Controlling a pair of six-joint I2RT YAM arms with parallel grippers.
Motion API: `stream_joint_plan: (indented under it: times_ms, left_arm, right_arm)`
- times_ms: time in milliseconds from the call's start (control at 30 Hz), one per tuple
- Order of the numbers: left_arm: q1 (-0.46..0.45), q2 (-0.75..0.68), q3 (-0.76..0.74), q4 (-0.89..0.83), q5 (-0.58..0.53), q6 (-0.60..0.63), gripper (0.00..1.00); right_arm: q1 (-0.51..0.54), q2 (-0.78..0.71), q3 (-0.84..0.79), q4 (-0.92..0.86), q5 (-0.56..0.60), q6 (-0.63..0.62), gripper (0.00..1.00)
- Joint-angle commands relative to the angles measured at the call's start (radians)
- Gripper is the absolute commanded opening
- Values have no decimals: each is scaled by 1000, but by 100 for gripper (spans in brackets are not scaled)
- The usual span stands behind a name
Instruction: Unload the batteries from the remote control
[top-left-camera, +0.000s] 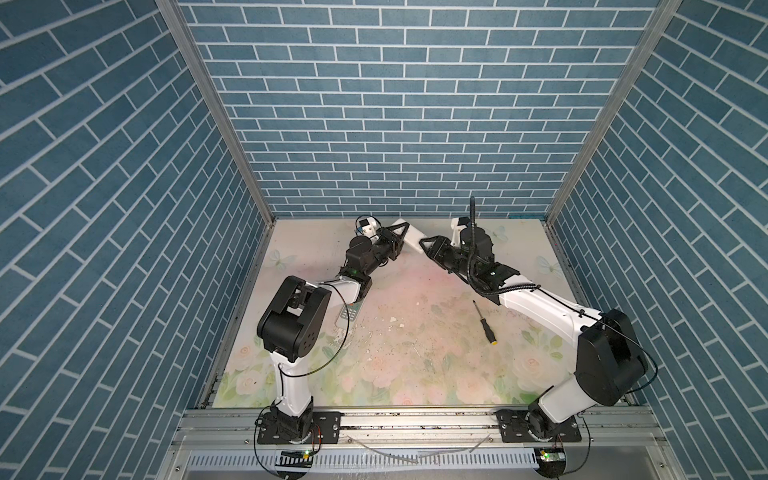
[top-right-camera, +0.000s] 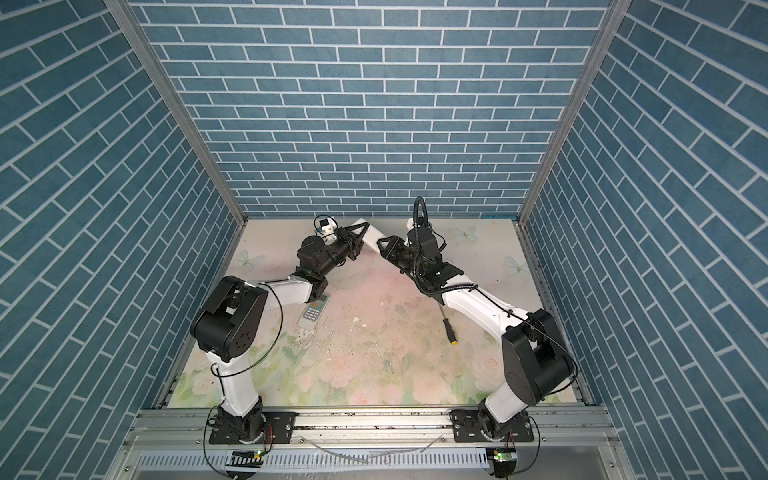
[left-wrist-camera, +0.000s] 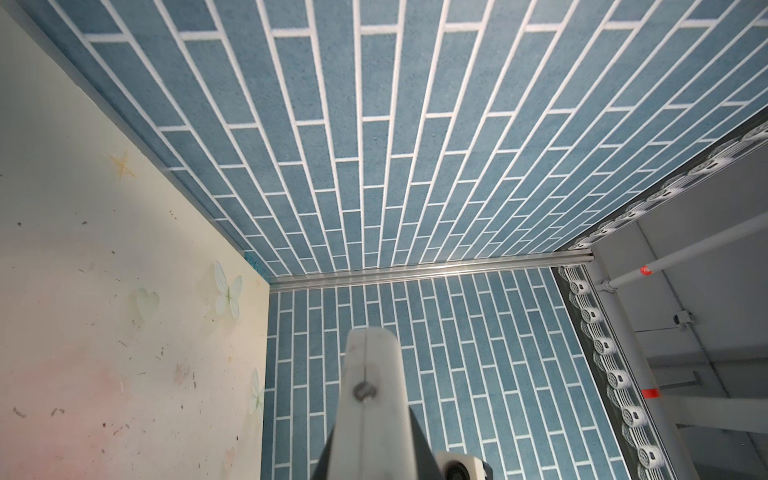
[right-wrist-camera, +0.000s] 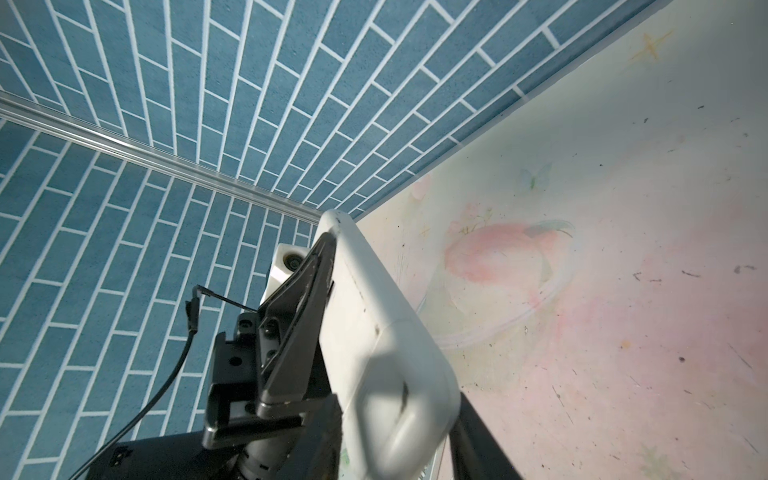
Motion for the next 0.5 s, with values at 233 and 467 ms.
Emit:
stream_joint_plan:
  times_ms: [233, 467]
  left_arm:
    - [-11, -5, 21, 40, 19, 13, 0]
    - [-11, -5, 28, 39, 20, 18, 0]
  right_arm:
    - [4, 12, 67, -22, -1, 32, 38]
    - [4, 5, 54, -26, 5, 37, 36]
